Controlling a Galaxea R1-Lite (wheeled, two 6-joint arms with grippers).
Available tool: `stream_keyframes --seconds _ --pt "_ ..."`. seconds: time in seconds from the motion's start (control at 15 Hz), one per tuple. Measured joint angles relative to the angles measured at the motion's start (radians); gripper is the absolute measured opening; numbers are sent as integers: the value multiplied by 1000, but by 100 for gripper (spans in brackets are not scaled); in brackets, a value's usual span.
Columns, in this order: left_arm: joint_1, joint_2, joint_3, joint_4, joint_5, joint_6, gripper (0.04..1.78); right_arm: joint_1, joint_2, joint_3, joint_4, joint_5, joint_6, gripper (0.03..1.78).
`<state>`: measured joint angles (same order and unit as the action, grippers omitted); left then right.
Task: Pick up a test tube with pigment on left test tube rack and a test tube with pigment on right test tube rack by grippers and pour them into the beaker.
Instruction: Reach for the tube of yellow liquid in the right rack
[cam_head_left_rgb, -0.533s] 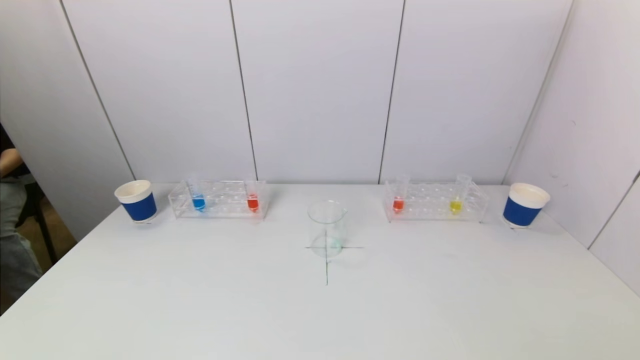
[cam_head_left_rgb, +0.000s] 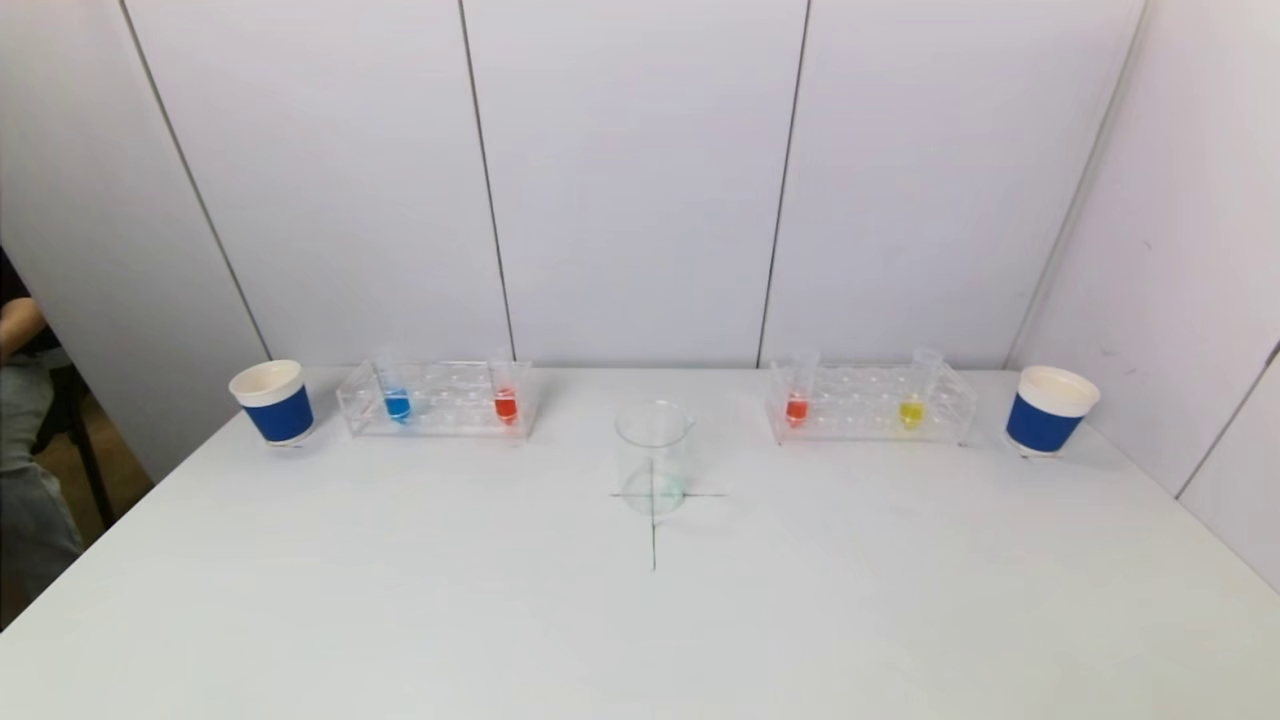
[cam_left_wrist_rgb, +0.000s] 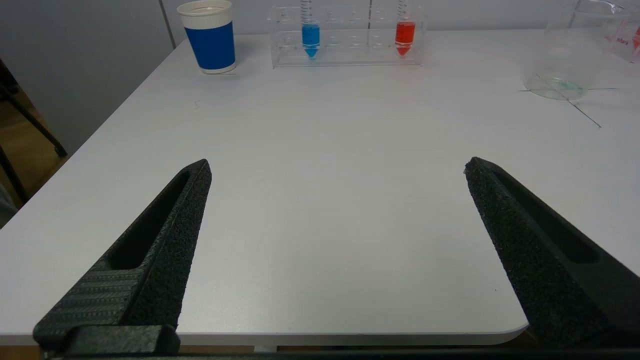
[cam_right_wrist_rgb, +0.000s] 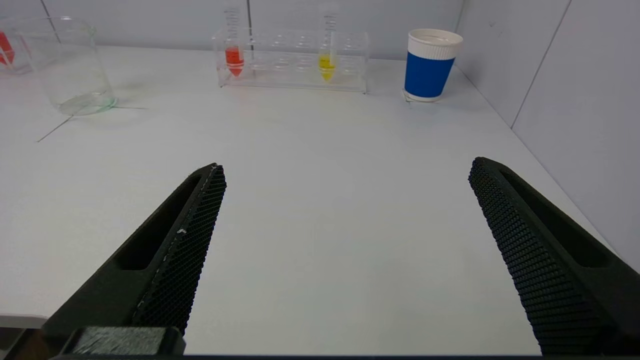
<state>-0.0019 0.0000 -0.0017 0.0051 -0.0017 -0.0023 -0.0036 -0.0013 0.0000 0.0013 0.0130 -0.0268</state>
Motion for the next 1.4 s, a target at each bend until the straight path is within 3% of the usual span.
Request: stream_keyframes --seconds 1.4 --pt "0 0 0 0 0 0 177 0 0 0 -1 1 -5 177"
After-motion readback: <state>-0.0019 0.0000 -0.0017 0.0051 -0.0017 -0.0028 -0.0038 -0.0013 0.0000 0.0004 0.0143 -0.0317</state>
